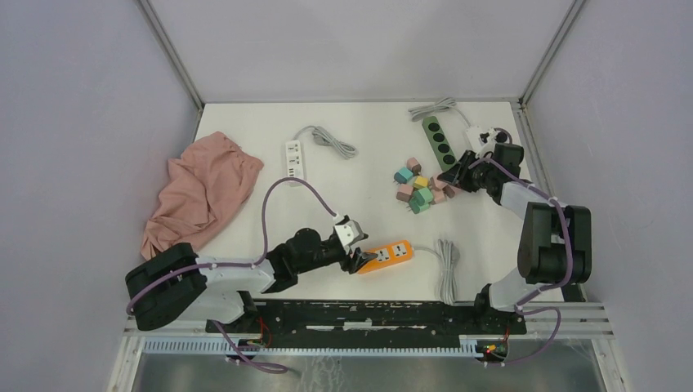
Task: Pull the plug off the socket
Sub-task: Place the plug at the center of the board.
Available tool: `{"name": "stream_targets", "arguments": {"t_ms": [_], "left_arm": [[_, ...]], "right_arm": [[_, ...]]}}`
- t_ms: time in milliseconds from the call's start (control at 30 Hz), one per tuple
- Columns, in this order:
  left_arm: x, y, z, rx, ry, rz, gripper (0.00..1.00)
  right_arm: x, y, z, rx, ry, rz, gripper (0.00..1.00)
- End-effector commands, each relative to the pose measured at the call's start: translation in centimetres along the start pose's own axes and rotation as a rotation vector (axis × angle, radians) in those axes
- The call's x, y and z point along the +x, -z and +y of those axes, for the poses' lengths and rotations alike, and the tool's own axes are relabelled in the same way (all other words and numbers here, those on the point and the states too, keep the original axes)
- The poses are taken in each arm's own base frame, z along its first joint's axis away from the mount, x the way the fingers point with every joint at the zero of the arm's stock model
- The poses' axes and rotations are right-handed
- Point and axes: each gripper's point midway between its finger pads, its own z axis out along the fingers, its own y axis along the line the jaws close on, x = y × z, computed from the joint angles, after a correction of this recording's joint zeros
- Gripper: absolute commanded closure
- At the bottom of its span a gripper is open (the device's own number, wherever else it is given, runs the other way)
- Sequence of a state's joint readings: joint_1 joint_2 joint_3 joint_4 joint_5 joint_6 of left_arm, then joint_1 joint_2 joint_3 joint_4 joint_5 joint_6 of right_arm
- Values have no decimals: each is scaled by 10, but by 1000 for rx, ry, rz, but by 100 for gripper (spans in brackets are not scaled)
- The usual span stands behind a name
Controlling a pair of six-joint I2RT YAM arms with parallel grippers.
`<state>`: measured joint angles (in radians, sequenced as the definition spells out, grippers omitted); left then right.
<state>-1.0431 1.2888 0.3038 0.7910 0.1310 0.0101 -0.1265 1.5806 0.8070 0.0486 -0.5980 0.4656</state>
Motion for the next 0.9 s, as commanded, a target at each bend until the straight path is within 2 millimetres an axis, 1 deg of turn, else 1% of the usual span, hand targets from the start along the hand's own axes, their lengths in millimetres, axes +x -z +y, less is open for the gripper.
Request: {"name": "stream_targets", "arguments": {"t_ms": [0, 100, 200, 300, 433, 533, 667, 867], "left_arm": [[-29, 7, 2, -28, 61, -78, 35], [-42, 12, 1, -28, 75, -115, 32], [-53, 17, 1, -33, 89, -149, 30], [-63, 22, 1, -36, 102, -177, 28], [-71, 27, 2, -49, 126, -203, 24], [-73, 29, 2, -52, 140, -214, 21], [-74, 29, 1, -46, 156, -213, 19], [-71, 25, -1, -38, 188, -184, 18]], "right_arm": [[-24, -2, 19, -65, 61, -39, 61], [-24, -2, 20, -67, 71, -33, 48], [-26, 0, 21, -67, 84, -37, 42], [-29, 4, 25, -69, 107, -44, 41], [-37, 15, 34, -75, 160, -69, 41], [-40, 25, 44, -98, 218, -79, 41], [-40, 43, 66, -170, 323, -80, 42], [-27, 71, 102, -329, 477, -38, 43]]}}
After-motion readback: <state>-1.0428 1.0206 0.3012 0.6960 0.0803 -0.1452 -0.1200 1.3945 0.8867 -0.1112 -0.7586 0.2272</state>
